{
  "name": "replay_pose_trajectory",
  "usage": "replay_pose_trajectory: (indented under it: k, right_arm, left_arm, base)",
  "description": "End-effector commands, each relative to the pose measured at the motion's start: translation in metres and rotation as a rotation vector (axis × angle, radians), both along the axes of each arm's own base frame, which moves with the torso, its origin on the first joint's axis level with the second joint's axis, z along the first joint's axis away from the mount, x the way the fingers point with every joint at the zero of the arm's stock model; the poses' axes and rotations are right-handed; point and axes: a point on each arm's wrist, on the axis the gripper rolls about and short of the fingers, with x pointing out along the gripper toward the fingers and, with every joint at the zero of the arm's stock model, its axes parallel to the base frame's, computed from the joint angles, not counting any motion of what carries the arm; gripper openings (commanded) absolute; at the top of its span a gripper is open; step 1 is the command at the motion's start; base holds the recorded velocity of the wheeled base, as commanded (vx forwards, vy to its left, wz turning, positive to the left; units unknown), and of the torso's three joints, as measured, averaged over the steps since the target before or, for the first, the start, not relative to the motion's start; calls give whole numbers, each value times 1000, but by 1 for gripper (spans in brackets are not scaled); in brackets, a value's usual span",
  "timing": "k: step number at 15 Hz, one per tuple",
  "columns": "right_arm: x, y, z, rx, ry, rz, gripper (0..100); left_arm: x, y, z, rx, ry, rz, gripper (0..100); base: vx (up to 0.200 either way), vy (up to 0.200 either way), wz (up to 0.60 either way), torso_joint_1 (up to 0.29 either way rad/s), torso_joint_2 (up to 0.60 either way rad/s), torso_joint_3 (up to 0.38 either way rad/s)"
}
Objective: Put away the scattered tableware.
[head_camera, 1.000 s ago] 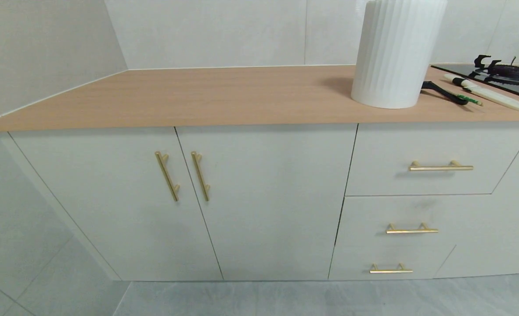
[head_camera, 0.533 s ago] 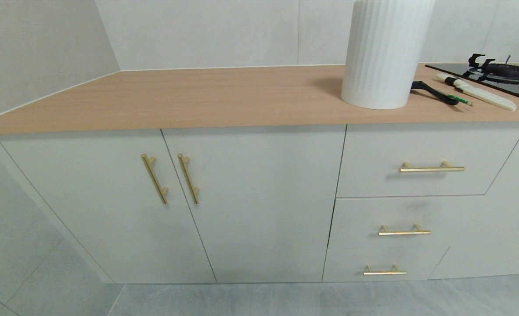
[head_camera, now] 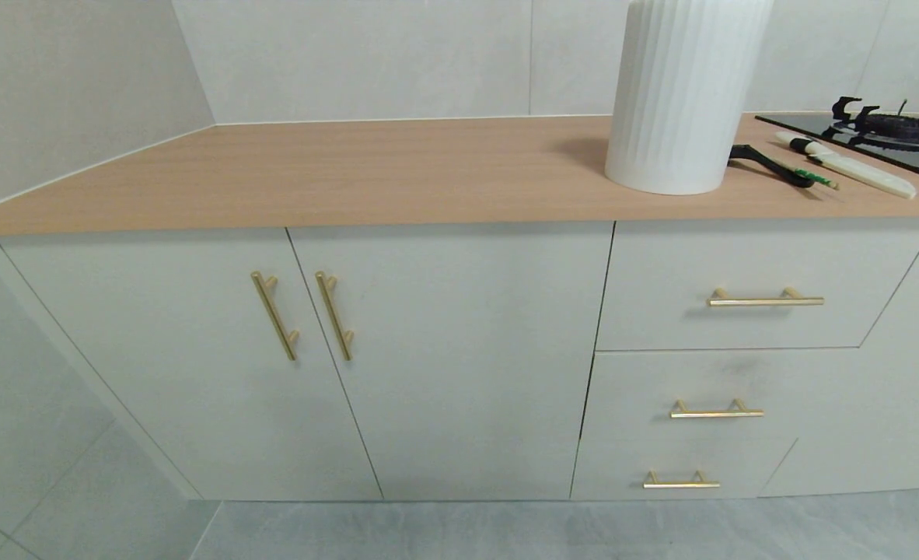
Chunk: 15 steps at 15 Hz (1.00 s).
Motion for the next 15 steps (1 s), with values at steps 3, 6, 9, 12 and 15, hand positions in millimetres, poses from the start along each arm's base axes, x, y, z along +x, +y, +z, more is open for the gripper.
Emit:
replay_pose_trajectory:
  k: [3,6,9,12,15]
  right_arm:
    - [0,0,0,-6,2,0,100]
    - [2,0,1,-42,22,8,100]
    - [2,0,1,-42,24,11,100]
    - [1,1,90,87,-83,136,100]
    - [58,4,103,83,215,131,100]
  left_arm:
    - [0,0,0,0,1,1,100]
    - [0,0,0,0,1,1,100]
    - [0,0,0,0,1,1,100]
    - [0,0,0,-2,1,1,100]
    - [0,0,0,-2,1,1,100]
  base:
    - [0,0,0,0,0,0]
    - [0,0,0,0,0,0]
    - [0,0,0,0,0,0]
    - [0,0,0,0,0,0]
    - [0,0,0,0,0,0]
